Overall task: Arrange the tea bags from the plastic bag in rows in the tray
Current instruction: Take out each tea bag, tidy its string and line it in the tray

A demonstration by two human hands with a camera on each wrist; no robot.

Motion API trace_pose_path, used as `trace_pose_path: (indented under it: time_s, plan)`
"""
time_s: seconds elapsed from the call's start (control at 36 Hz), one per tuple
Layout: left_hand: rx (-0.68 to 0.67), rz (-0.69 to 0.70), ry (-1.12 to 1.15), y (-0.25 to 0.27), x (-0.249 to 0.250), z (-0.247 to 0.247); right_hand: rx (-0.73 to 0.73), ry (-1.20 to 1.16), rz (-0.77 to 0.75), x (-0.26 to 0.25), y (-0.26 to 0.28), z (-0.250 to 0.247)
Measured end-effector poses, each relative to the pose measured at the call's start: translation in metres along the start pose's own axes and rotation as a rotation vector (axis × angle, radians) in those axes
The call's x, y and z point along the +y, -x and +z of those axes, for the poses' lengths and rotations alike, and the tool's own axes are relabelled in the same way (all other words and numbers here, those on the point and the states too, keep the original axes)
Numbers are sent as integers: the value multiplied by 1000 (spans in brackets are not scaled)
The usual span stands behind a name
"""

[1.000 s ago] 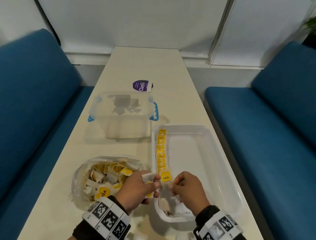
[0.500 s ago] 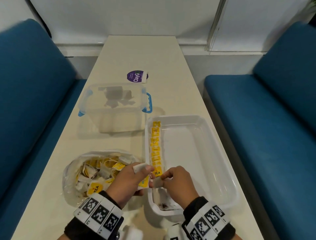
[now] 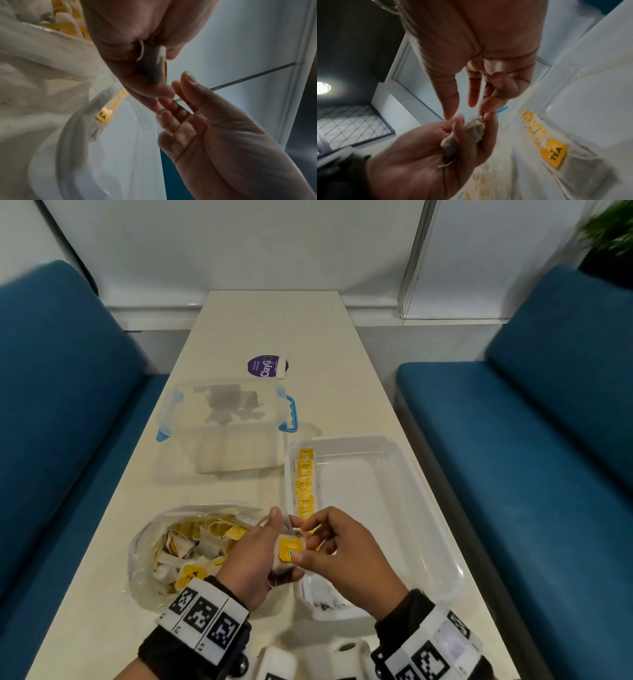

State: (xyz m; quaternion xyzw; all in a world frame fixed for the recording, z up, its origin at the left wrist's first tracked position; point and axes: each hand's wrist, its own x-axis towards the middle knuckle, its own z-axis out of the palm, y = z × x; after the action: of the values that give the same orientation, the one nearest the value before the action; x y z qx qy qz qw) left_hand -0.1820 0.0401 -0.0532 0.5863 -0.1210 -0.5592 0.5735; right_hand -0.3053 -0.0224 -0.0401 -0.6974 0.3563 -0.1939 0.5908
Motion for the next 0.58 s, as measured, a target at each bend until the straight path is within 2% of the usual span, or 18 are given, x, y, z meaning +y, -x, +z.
trace_pose_path:
  time_s: [0.14,0.31,0.39,0.58]
  plan:
    - [-42,-11,24,3,1,-2,-68,158,-111,-6,10,2]
    - [-84,-38,5,10,-1,-2,-58,193,4,0,7,6]
    - [-83,-43,4,12,-2,-3,-76,231,8,1,8,6]
    - [-46,-62,39,13,0,-5,-77,94,-74,-2,11,1]
